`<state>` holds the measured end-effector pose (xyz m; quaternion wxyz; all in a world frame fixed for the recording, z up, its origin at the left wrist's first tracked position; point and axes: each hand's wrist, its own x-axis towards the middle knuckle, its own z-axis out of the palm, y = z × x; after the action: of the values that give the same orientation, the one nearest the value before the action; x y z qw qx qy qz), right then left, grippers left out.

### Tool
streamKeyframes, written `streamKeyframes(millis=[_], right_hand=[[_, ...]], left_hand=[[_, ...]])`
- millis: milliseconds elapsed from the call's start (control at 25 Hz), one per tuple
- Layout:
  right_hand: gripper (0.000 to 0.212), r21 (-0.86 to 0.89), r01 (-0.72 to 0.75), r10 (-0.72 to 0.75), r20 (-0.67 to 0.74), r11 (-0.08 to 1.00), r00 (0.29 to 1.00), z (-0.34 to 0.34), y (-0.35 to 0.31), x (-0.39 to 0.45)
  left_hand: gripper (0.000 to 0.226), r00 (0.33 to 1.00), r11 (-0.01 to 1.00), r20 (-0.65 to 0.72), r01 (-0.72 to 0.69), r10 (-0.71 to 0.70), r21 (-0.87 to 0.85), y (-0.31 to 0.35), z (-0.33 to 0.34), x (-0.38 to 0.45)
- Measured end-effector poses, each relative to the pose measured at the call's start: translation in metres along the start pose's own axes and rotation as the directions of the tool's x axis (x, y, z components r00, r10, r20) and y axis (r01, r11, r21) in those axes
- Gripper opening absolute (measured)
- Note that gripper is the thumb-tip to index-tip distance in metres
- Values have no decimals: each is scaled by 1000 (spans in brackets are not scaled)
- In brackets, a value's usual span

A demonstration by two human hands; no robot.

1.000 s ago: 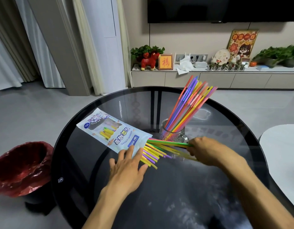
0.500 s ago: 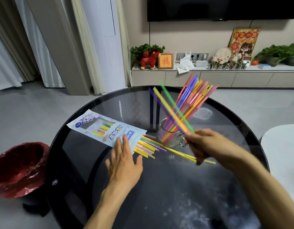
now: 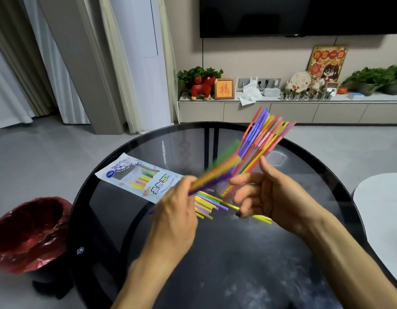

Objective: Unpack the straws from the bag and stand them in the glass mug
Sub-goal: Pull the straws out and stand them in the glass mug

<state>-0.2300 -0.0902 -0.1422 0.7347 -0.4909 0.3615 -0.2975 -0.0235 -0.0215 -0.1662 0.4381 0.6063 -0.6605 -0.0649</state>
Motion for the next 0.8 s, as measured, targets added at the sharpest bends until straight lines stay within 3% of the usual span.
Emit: streamKeyframes(millis=[80, 160, 240, 360, 440, 600, 800], right_hand=[[42, -73, 151, -160, -150, 986, 976, -1, 1, 2], [20, -197, 255, -287, -156, 947, 945, 8, 8, 5], [27, -235, 328, -342, -19, 915, 940, 22, 17, 12], [23, -378, 456, -404, 213, 805, 890, 38, 33, 21], [11, -459, 521, -488, 199, 720, 850, 39, 41, 24], [18, -438, 565, -567, 141, 699, 811, 40, 42, 24], [21, -313, 414, -437, -2, 854, 900, 31, 45, 36]], left_hand=[[25, 999, 929, 12, 45, -44, -367, 4, -19, 11], [25, 976, 797, 211, 165, -49, -580, -9, -15, 10], [24, 907, 822, 418, 280, -57, -496, -23, 7, -1], [30, 828, 789, 533, 440, -171, -430, -34, 30, -11], [31, 788, 773, 588, 484, -182, -410, -35, 31, -6], [28, 717, 781, 668, 527, -198, -335, -30, 36, -6], [27, 692, 698, 661, 625, -289, -350, -37, 44, -5]])
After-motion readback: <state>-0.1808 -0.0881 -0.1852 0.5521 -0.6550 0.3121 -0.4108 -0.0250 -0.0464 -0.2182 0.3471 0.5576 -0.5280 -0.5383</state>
